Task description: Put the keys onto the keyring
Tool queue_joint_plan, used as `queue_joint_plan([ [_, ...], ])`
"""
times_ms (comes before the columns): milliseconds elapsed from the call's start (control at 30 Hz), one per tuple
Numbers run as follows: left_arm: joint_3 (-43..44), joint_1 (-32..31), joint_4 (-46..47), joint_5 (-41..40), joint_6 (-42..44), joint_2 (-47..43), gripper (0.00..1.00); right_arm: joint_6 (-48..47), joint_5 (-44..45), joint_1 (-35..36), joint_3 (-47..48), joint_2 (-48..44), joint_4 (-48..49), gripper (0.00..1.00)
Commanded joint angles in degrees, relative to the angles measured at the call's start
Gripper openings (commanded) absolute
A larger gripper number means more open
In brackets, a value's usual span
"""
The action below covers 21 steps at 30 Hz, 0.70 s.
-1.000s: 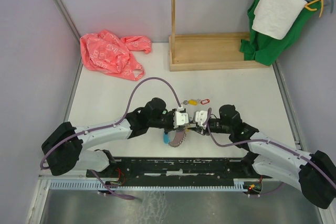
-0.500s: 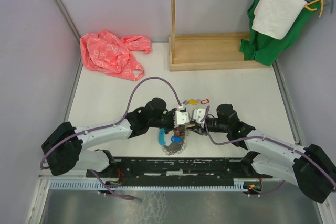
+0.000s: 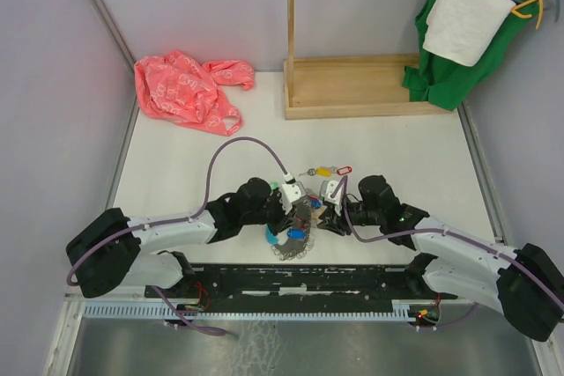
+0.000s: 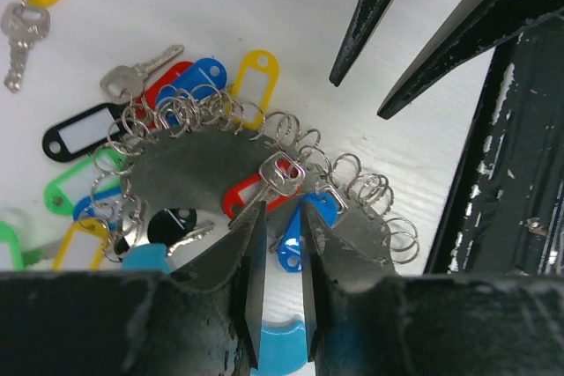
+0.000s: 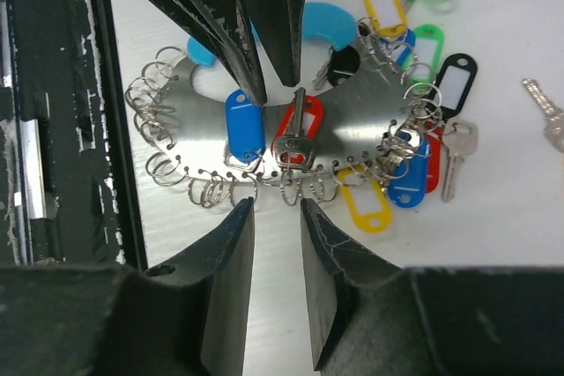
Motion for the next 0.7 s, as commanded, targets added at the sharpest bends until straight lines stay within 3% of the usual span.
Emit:
queue_joint_plan([
  [0, -2.3, -0.3, 4.5, -0.5, -10.6, -3.6, 0.29, 3.1, -0.8, 1.5, 4.5, 2.8, -3.7, 0.35],
  [367, -1.9, -0.3, 7.2, 3.0, -15.3, 2.9, 0.30, 6.5, 4.5, 4.6, 9.2, 9.7, -6.2, 0.34],
  [667, -0.2, -0.4, 9.2, 5.6, -14.1, 7.8, 0.30, 29.3, 18.4, 5.7, 9.4, 9.7, -5.9, 0.28],
])
